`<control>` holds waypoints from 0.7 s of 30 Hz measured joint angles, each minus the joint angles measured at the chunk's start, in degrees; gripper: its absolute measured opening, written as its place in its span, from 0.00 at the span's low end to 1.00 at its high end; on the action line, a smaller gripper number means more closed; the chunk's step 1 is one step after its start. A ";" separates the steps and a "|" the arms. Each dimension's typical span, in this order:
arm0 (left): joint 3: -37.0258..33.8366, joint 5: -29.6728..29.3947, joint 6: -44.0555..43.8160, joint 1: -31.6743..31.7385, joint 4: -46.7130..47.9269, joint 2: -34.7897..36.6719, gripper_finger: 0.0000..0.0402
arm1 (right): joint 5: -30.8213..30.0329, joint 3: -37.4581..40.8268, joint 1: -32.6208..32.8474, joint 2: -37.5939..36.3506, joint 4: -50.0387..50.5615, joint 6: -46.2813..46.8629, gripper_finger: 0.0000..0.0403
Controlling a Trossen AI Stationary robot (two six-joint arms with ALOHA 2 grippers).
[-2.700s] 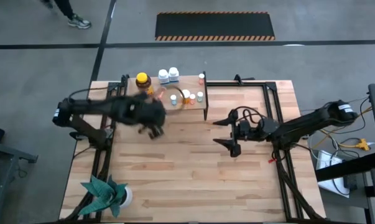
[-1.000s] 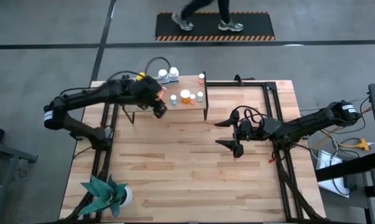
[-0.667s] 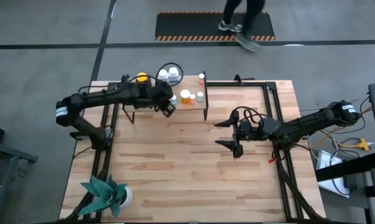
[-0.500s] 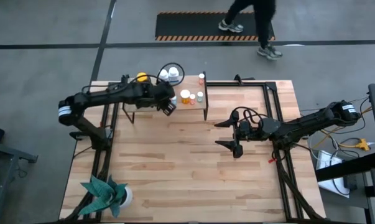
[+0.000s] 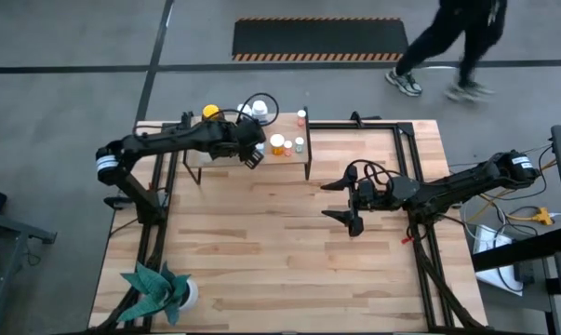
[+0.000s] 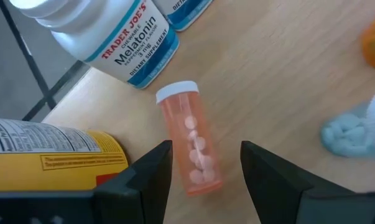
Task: Pick and place medicine bottles onto shelf by color
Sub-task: Adjust the pink pill bottle on the shelf
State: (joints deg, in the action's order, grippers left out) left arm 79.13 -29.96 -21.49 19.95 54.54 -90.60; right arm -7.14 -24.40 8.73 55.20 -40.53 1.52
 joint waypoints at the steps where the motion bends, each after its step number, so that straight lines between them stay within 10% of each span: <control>1: 0.00 -0.15 0.02 0.02 0.00 -0.21 0.43 | 0.00 0.00 0.00 0.00 0.02 0.00 0.81; 21: -2.51 2.73 -1.15 -0.08 -0.06 -0.20 0.36 | 0.02 0.00 0.02 0.00 1.11 0.41 0.81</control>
State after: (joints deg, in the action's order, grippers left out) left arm 76.62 -27.23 -22.63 19.88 54.48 -90.80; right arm -7.12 -24.40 8.75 55.20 -39.42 1.93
